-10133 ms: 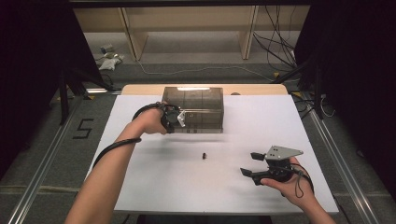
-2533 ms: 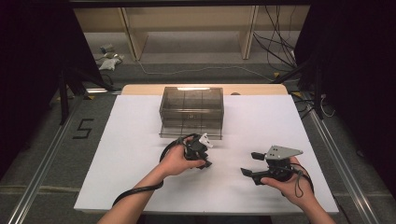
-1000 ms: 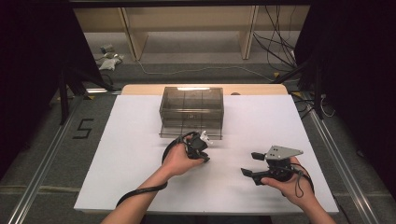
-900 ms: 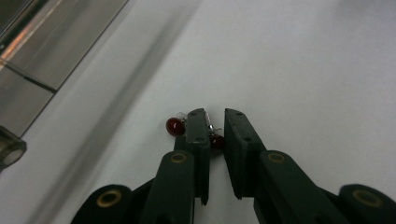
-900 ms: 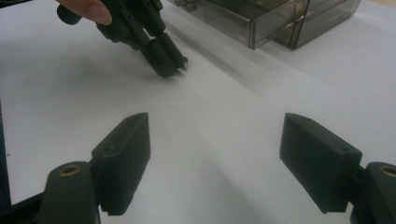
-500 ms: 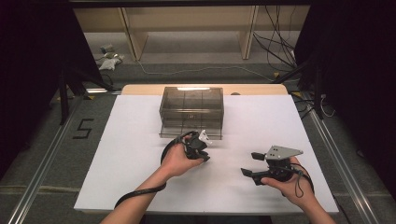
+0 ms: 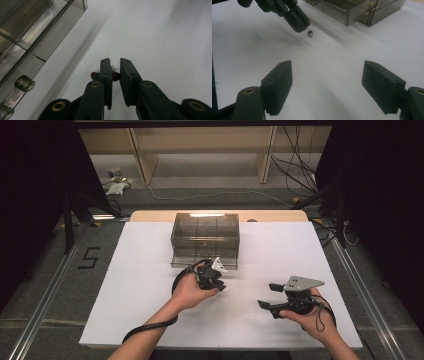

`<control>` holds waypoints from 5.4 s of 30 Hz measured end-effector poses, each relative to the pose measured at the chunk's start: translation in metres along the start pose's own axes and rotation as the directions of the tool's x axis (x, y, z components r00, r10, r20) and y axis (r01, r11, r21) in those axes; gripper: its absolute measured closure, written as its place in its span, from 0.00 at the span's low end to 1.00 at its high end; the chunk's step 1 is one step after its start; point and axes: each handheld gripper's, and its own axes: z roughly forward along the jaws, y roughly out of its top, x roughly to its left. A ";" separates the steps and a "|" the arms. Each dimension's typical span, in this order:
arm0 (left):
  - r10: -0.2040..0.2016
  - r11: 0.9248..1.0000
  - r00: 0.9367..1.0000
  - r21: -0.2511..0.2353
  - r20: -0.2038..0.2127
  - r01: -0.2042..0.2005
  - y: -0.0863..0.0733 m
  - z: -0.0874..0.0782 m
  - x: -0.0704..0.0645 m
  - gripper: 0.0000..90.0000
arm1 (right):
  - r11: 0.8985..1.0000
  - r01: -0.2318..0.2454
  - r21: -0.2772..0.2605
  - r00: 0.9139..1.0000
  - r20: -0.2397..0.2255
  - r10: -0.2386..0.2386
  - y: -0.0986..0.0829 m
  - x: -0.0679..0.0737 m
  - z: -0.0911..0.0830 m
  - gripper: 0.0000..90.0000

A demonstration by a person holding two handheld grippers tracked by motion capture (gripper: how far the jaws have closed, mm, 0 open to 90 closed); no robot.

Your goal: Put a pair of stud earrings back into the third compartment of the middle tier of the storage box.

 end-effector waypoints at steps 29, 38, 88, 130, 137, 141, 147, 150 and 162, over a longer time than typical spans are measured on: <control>-0.003 0.999 1.000 -0.049 -0.031 0.002 0.005 -0.010 0.000 0.89 | 1.000 0.002 0.004 1.000 -0.001 -0.002 0.000 0.000 0.000 0.28; -0.013 0.997 0.999 -0.071 -0.035 0.011 0.007 -0.012 0.000 0.90 | 1.000 0.004 0.005 1.000 -0.002 -0.004 0.000 0.000 0.000 0.28; -0.024 0.991 0.996 -0.134 -0.089 0.012 0.017 -0.023 0.009 0.89 | 1.000 -0.003 0.004 1.000 -0.002 0.003 -0.001 0.000 0.000 0.28; -0.052 0.986 0.990 -0.167 -0.131 0.030 0.040 -0.023 0.033 0.89 | 1.000 -0.007 0.012 1.000 0.000 0.007 -0.002 -0.001 0.001 0.27; -0.056 0.985 0.987 -0.168 -0.149 0.031 0.042 -0.022 0.038 0.89 | 1.000 -0.007 0.017 1.000 -0.001 0.007 -0.002 -0.001 0.001 0.27; -0.061 0.985 0.986 -0.167 -0.154 0.035 0.044 -0.020 0.041 0.89 | 1.000 -0.007 0.017 1.000 -0.002 0.007 -0.002 -0.001 0.001 0.27; -0.062 0.987 0.985 -0.155 -0.163 0.036 0.046 -0.016 0.044 0.89 | 1.000 -0.007 0.017 1.000 -0.002 0.007 -0.002 -0.001 0.001 0.27; -0.061 0.988 0.984 -0.147 -0.166 0.036 0.046 -0.014 0.047 0.89 | 1.000 -0.004 0.016 1.000 -0.003 0.004 -0.002 -0.001 0.001 0.27; -0.051 0.992 0.980 -0.127 -0.192 0.026 0.045 -0.006 0.051 0.89 | 1.000 -0.006 0.017 1.000 -0.002 0.006 -0.002 -0.001 0.001 0.27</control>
